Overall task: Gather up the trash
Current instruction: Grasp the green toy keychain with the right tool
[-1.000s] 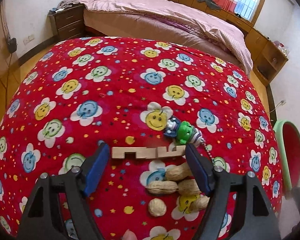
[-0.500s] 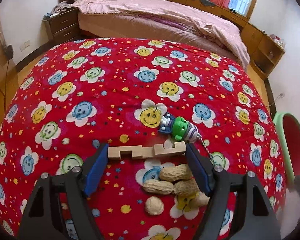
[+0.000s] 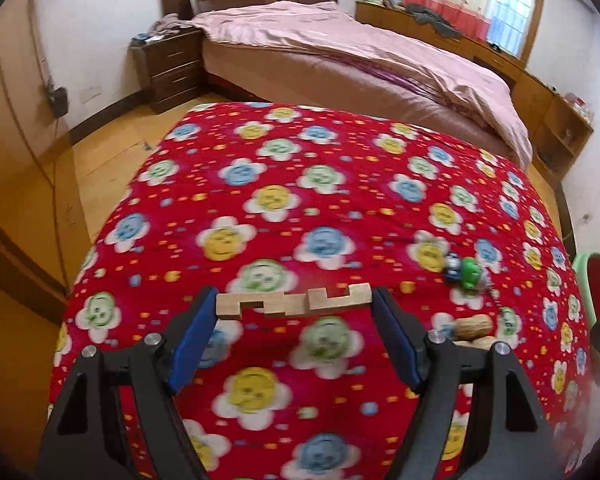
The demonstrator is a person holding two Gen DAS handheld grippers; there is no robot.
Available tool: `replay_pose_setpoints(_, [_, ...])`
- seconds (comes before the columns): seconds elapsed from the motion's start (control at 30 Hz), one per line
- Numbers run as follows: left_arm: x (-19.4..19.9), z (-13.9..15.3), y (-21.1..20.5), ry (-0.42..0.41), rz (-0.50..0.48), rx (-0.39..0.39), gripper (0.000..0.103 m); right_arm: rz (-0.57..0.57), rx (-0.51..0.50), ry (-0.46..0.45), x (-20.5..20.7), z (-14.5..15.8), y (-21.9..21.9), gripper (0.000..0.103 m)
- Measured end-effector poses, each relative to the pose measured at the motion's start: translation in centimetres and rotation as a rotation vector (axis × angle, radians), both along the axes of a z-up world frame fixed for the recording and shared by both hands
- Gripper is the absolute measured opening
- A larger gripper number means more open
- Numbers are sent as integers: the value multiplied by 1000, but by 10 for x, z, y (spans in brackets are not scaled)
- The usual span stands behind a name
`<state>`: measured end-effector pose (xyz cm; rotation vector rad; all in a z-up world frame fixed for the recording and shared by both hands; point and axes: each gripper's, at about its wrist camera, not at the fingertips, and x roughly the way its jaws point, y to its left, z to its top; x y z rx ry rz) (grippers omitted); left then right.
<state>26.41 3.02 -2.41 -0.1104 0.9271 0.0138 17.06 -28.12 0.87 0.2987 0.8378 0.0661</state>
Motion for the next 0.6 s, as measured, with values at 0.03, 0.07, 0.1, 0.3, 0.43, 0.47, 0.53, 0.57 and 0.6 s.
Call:
replay_pose_setpoints(0.03, [0,-2,6,0,9,-4,77,17,-4,0,5,0,9,68])
replay_pose_setpoints(0.07, [-1,-4,9,0,14,-6,77,29,-7,2,10,-1,17,68])
replay_pose_setpoints(0.1, [-1,-6,12,0,19,-6,77,38,-10,5,14,-3,24,68])
replay_pose_setpoints(0.3, [-4,-17,26,-19,42,12,77,77,-21,41,43,-19,61,68])
replay_pose_setpoints(0.43, [-5,-23,28,-28,47,15,77,94,-53,55,62,-31,83,68])
replay_pose_setpoints(0.47, [-5,-24,28,-30,48,16,77,94,-59,60,64,-34,86,67])
replay_pose_setpoints(0.53, [-5,-27,28,-30,47,14,77,98,-72,65,74,-40,94,63])
replay_pose_setpoints(0.57, [-4,-28,29,-32,47,9,77,99,-78,71,77,-42,96,62])
replay_pose_setpoints(0.6, [-4,-28,29,-34,49,7,77,100,-84,77,81,-45,100,62])
